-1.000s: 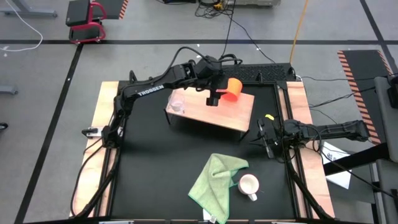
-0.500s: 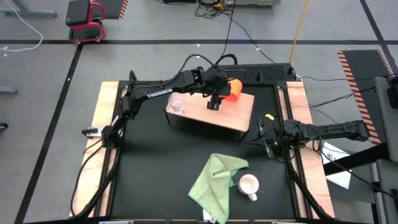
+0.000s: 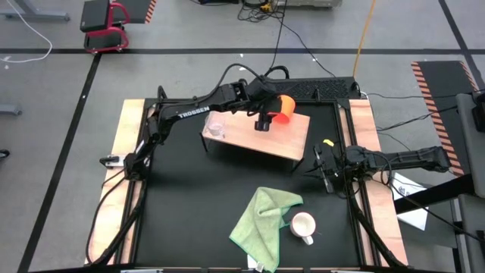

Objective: Stack small to large cups/mugs on shelf
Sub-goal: Put the orange mug on the shelf

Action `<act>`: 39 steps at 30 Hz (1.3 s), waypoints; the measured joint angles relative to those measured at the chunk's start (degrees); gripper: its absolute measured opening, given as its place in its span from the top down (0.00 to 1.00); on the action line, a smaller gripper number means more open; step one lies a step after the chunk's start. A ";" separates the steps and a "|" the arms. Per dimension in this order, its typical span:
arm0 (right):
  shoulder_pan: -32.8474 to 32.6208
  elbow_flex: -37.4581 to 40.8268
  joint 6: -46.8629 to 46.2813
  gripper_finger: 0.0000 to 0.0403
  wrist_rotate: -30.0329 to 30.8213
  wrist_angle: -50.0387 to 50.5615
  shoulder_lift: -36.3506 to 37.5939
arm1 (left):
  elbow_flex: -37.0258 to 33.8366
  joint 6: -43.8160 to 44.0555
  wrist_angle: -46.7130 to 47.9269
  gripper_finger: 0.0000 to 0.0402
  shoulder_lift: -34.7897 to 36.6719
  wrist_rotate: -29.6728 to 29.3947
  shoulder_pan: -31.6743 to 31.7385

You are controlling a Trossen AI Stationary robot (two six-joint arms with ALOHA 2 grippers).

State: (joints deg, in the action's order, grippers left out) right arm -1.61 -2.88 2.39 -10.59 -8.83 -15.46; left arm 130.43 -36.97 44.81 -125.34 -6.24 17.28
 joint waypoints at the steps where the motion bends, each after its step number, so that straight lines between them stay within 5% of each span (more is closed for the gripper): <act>1: 0.00 -0.01 0.00 1.00 0.02 0.00 0.00 | 0.00 0.00 -0.23 0.33 0.01 -0.02 0.00; 39: -0.01 -0.02 -0.20 1.00 0.00 0.01 -0.02 | 0.07 0.75 -2.98 0.38 -2.12 0.76 0.53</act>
State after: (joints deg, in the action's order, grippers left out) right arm -1.62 -2.90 2.19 -10.59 -8.82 -15.49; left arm 130.50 -36.22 41.82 -127.46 -5.48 17.80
